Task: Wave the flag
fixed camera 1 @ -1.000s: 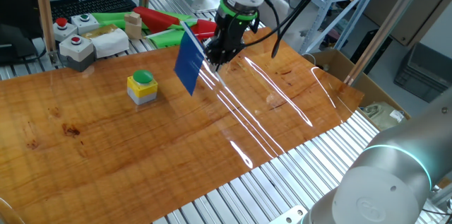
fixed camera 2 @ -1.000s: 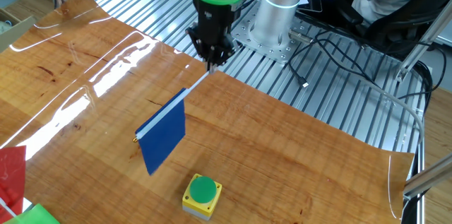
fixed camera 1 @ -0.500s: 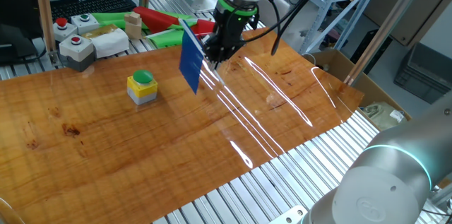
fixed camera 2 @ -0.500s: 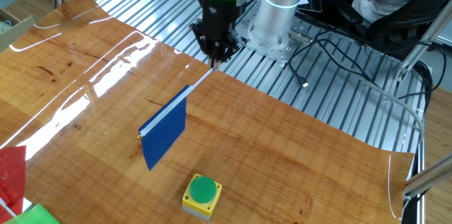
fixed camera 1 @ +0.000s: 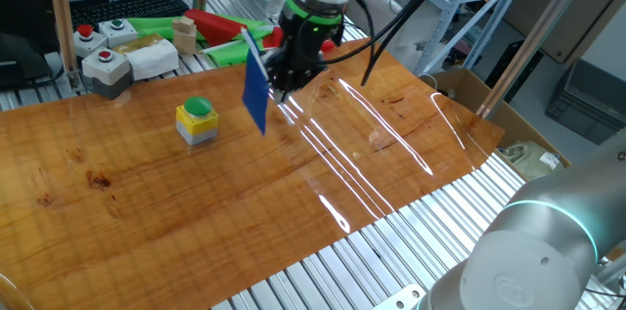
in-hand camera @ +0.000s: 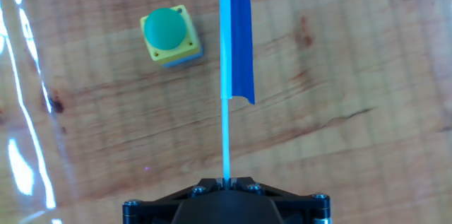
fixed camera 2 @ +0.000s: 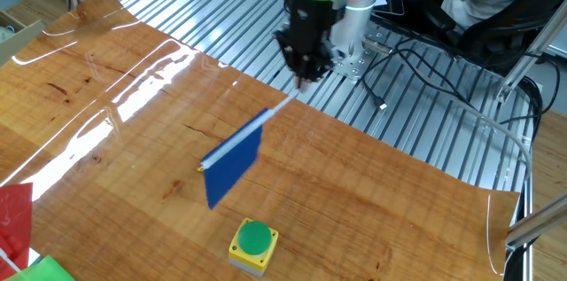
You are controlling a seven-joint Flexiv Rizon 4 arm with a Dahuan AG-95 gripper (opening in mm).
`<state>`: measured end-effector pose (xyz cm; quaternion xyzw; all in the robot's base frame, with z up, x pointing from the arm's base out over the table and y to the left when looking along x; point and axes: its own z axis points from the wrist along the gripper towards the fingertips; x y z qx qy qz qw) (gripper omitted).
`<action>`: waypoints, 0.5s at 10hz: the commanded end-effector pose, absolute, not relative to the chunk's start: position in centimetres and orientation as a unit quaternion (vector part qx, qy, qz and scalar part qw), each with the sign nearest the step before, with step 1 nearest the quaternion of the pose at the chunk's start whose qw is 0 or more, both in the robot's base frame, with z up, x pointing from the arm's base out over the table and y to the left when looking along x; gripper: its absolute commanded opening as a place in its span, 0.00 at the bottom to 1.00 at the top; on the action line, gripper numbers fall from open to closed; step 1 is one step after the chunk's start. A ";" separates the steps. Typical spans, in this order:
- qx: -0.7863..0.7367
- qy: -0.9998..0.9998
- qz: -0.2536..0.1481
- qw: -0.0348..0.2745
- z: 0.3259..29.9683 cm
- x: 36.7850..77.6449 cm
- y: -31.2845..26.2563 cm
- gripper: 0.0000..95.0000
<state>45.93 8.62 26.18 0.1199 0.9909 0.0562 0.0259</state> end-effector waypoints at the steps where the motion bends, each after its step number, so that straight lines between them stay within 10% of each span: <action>1: 0.178 0.976 0.123 0.013 26.4 45.5 11.5 0.00; 5: 0.145 0.987 0.067 0.012 26.2 46.0 11.4 0.00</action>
